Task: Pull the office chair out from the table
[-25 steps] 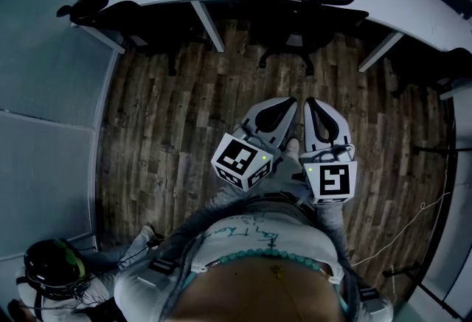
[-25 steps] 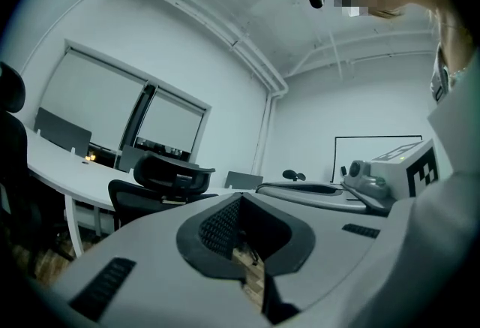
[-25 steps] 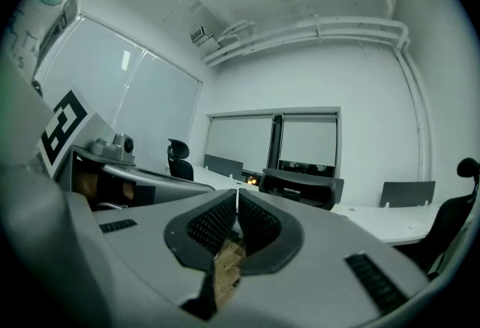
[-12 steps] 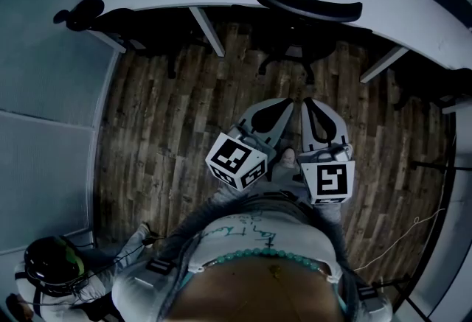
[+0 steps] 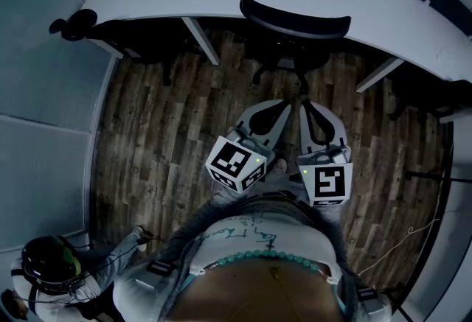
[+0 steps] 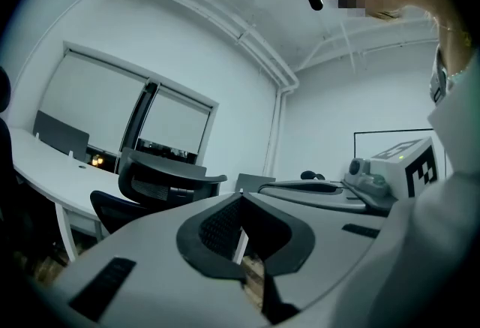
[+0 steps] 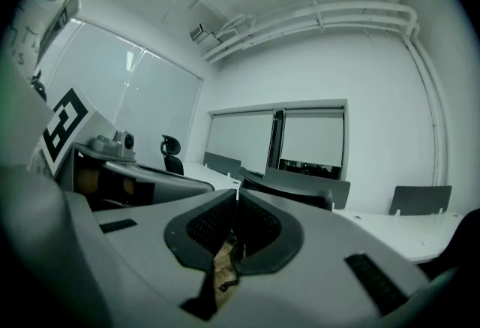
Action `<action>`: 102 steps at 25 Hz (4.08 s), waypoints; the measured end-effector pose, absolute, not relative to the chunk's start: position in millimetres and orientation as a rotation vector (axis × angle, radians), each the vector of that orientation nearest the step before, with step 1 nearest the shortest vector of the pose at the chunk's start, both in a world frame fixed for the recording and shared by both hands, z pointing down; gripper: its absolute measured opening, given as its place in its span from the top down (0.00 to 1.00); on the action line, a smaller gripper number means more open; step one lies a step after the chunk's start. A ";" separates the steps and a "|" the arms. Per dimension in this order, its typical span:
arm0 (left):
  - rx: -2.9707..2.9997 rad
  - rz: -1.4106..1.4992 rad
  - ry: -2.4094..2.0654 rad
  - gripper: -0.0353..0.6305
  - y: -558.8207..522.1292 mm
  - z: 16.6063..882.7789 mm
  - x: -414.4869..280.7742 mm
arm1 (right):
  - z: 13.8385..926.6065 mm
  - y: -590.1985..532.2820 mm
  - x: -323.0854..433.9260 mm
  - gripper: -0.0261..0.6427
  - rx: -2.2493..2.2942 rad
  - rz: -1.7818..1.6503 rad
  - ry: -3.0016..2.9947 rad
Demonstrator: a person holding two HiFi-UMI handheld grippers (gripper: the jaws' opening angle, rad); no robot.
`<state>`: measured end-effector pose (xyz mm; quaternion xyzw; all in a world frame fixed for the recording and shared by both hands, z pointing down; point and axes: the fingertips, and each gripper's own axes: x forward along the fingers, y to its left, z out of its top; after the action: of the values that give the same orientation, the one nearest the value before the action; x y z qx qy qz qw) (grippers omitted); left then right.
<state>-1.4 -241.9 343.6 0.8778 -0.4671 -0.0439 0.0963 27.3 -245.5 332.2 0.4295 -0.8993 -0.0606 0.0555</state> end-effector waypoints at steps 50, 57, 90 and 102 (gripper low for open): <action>2.701 -0.147 -1.055 0.93 -399.2 343.3 -37.8 | 339.1 -405.5 -16.4 0.93 1.532 -0.125 -2.560; 2.757 -0.121 -0.928 0.93 -405.5 348.5 -29.4 | 345.2 -414.7 -10.1 0.93 1.623 -0.093 -2.496; 2.522 -0.170 -1.101 0.93 -411.7 364.0 -42.6 | 375.9 -405.9 13.8 0.93 1.399 0.197 -2.679; 2.475 -0.203 -1.036 0.92 -416.1 372.4 -39.2 | 391.1 -413.4 17.7 0.79 1.332 0.390 -2.711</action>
<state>-39.2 -416.1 372.4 0.8965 -0.3752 -0.0737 0.2238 17.7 -413.4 391.1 0.4368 -0.8891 0.1279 0.0480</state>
